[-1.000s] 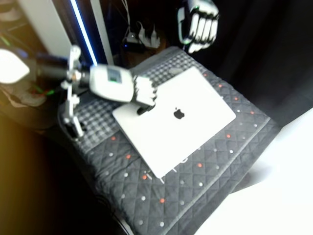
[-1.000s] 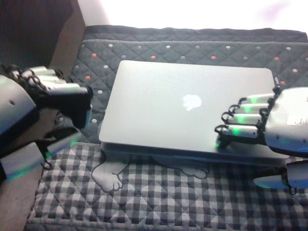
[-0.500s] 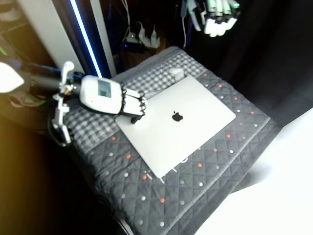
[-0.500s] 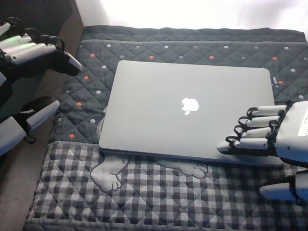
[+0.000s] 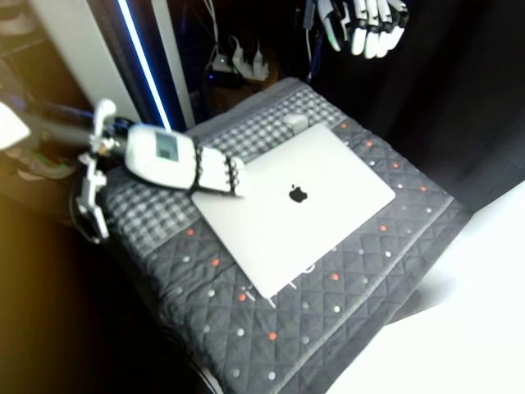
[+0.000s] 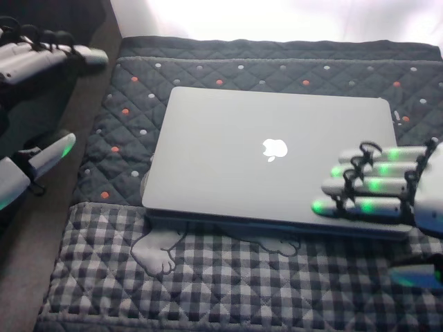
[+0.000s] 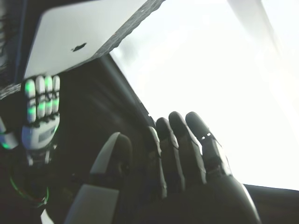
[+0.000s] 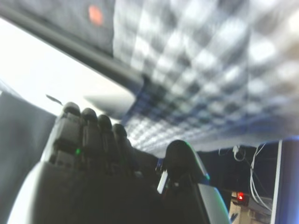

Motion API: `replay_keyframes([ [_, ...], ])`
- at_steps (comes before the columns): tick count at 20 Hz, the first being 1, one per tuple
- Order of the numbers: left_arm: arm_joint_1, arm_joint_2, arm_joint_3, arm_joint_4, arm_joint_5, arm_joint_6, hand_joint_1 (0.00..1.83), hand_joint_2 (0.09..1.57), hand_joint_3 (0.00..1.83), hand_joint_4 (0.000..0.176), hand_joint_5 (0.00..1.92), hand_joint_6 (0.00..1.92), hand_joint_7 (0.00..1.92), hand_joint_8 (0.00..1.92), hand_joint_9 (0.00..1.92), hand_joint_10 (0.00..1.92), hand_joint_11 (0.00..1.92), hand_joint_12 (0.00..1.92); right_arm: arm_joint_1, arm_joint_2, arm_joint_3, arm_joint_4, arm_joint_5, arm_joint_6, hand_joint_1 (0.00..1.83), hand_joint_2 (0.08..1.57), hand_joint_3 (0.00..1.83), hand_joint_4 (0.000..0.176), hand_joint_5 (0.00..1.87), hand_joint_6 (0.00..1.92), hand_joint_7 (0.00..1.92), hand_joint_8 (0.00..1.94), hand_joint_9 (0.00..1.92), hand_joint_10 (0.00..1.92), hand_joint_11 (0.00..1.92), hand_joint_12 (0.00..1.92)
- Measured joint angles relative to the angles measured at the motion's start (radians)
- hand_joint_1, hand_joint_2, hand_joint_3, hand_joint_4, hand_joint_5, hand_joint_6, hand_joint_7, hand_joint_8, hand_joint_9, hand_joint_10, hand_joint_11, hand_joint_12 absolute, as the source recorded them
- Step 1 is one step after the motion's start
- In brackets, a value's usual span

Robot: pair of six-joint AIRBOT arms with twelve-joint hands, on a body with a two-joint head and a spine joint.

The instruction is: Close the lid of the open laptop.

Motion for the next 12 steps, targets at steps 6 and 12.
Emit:
replay_keyframes([
  [6, 0.003, 0.0, 0.003, -0.021, -0.019, 0.009, 0.57, 1.4, 0.0, 0.038, 0.02, 0.01, 0.04, 0.01, 0.06, 0.01, 0.0, 0.33, 0.0, 0.063, -0.035, 0.131, 0.101, -0.101, 0.34, 1.49, 0.03, 0.0, 0.0, 0.0, 0.0, 0.0, 0.0, 0.0, 0.0, 0.0],
  [12, 0.013, 0.0, 0.011, -0.037, -0.045, 0.01, 0.4, 1.41, 0.0, 0.091, 0.0, 0.0, 0.0, 0.0, 0.0, 0.0, 0.0, 0.0, 0.0, 0.135, -0.079, 0.333, 0.174, -0.319, 0.09, 1.55, 0.02, 0.0, 0.0, 0.0, 0.0, 0.0, 0.0, 0.0, 0.0, 0.0],
])
